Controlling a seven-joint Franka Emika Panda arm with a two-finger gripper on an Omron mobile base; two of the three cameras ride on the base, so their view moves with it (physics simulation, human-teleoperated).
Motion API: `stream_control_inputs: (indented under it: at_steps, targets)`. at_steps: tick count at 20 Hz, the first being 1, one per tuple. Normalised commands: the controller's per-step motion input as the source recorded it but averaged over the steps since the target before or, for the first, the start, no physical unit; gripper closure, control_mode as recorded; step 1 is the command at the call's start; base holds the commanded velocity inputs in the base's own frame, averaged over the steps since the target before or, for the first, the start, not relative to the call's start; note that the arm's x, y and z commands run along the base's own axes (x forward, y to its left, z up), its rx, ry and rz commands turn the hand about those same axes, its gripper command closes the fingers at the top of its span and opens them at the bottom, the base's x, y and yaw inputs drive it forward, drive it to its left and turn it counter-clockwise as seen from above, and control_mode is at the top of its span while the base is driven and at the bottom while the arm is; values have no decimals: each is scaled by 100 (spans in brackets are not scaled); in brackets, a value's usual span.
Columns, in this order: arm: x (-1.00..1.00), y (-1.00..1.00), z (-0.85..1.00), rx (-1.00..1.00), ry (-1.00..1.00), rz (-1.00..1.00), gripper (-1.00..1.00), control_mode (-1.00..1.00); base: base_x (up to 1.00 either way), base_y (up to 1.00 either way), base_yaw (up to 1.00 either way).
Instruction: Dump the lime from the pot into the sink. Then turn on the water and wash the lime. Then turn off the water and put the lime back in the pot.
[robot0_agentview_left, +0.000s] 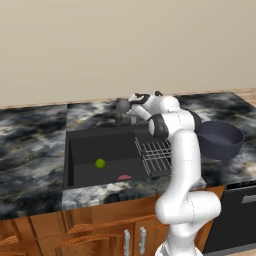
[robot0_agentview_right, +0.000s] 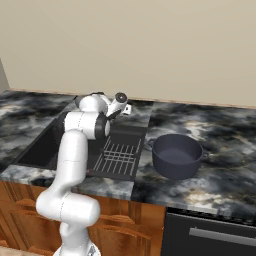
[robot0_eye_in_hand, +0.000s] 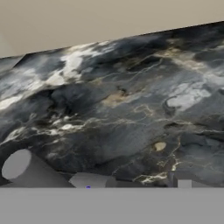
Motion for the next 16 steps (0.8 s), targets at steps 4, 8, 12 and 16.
stream_control_inputs:
  at_steps: [4,8,12,16]
  targets:
    - [34,0,-11,0,1,1,-100,-100,0,0,0]
    - [28,0,-16,0,1,1,-100,-100,0,0,0]
    - [25,0,-22,0,2,0,-100,-100,0,0,0]
    - [23,0,-27,0,4,0,-100,-100,0,0,0]
